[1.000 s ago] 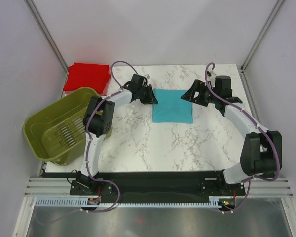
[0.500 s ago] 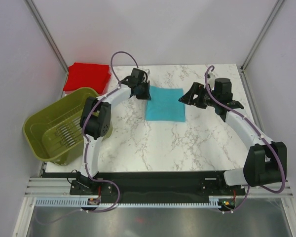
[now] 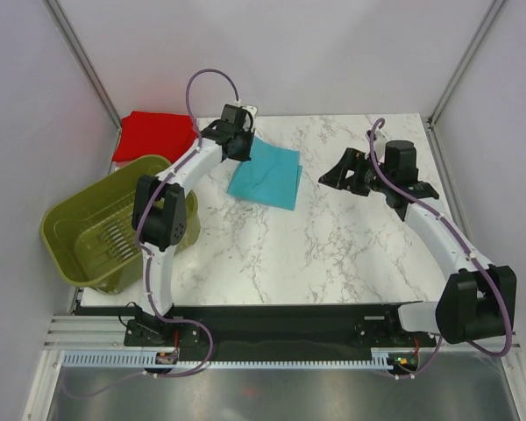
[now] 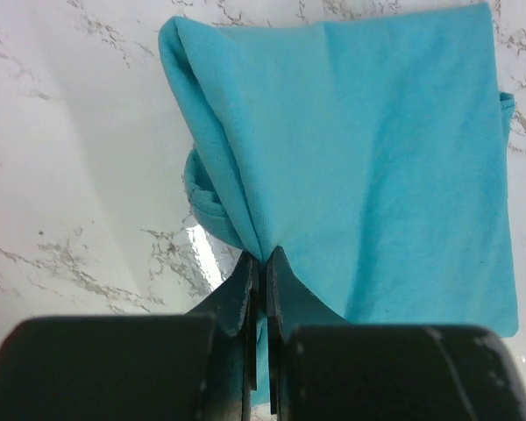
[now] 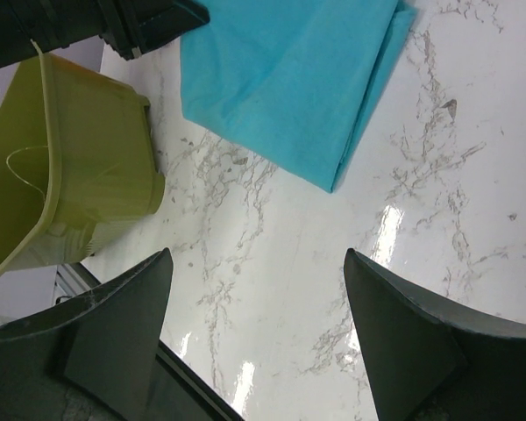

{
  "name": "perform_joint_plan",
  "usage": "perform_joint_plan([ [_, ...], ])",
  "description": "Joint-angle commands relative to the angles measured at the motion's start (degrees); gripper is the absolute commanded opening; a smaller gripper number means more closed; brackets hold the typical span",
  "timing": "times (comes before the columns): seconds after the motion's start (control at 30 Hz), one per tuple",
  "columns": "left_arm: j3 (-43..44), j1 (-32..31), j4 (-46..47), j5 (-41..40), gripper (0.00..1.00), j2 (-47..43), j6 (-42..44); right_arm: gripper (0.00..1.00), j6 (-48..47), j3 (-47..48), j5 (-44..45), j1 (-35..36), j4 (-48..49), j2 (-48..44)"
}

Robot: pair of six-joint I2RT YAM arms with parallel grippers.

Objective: Fold and stack the t-shirts
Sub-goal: Neatly place the folded tshirt to the corner

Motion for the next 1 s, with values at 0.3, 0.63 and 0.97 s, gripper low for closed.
perform_joint_plan([
  [0.3, 4.3, 0.7, -0.2, -0.2, 0.02, 3.5, 4.2, 0.88, 1.7, -4.2, 3.1, 0.5, -5.8, -15.4],
  [0.63, -1.7, 0.8, -0.3, -2.5, 0.02, -1.2, 2.0, 0.98, 8.2, -0.7, 13.6, 0.4, -13.3, -16.0],
  [0.97, 3.5, 0.8, -1.2, -16.4, 0.02, -2.1, 8.7, 0.98, 9.9, 2.2, 16.9, 0.4, -28.6, -18.0],
])
